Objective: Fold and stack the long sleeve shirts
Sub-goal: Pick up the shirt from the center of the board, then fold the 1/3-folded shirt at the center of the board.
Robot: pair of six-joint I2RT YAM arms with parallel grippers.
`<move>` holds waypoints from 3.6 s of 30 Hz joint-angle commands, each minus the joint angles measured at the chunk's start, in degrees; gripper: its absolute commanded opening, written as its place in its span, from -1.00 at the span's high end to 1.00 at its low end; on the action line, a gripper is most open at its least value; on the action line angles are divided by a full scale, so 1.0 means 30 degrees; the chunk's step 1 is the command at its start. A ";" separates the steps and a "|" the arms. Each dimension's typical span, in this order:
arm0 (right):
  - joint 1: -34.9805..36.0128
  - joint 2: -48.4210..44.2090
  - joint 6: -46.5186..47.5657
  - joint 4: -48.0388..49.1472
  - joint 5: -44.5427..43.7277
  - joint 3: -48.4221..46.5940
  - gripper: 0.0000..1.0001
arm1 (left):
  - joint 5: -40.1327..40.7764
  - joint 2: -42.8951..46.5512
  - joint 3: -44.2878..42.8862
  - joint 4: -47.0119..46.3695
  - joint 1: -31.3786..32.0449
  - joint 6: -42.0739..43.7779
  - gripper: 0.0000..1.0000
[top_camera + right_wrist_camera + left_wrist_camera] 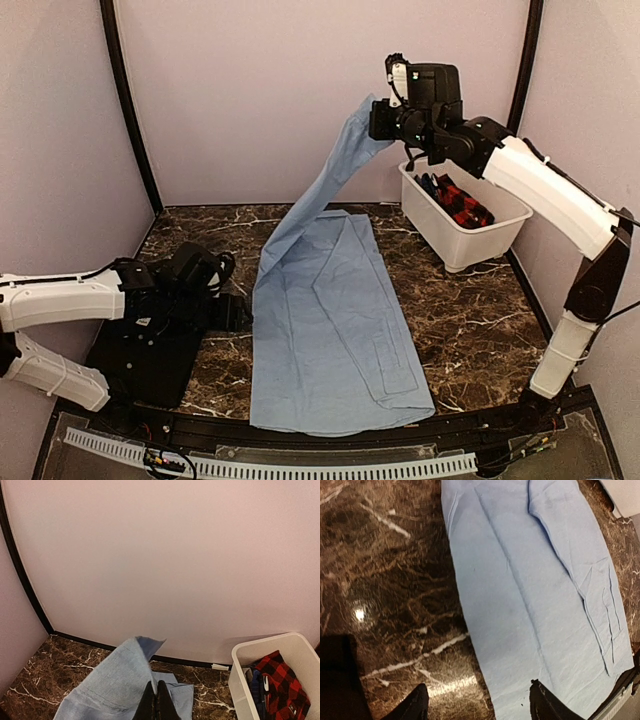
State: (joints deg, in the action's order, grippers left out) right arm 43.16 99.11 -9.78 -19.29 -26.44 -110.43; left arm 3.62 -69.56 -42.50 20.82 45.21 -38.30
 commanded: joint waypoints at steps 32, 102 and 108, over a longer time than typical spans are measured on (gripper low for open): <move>-0.3286 0.0742 -0.0630 0.1311 0.3228 0.0911 1.00 | -0.8108 -0.1791 0.4013 -0.1554 0.5947 -0.7250 0.12; -0.5363 -0.0429 0.0416 0.0079 0.0887 0.0775 1.00 | -1.1942 -0.9257 -0.6569 0.3679 0.5861 0.2656 1.00; -0.5371 -0.0664 0.0391 -0.0022 0.1095 0.0864 1.00 | -1.2383 -0.9955 -0.7071 0.3242 0.5913 0.2568 0.99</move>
State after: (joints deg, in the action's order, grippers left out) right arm 27.33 99.72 -8.86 -20.62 -22.37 -108.14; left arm -31.18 -98.85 -61.89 31.40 62.43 -31.53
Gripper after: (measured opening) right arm 0.004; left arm 0.005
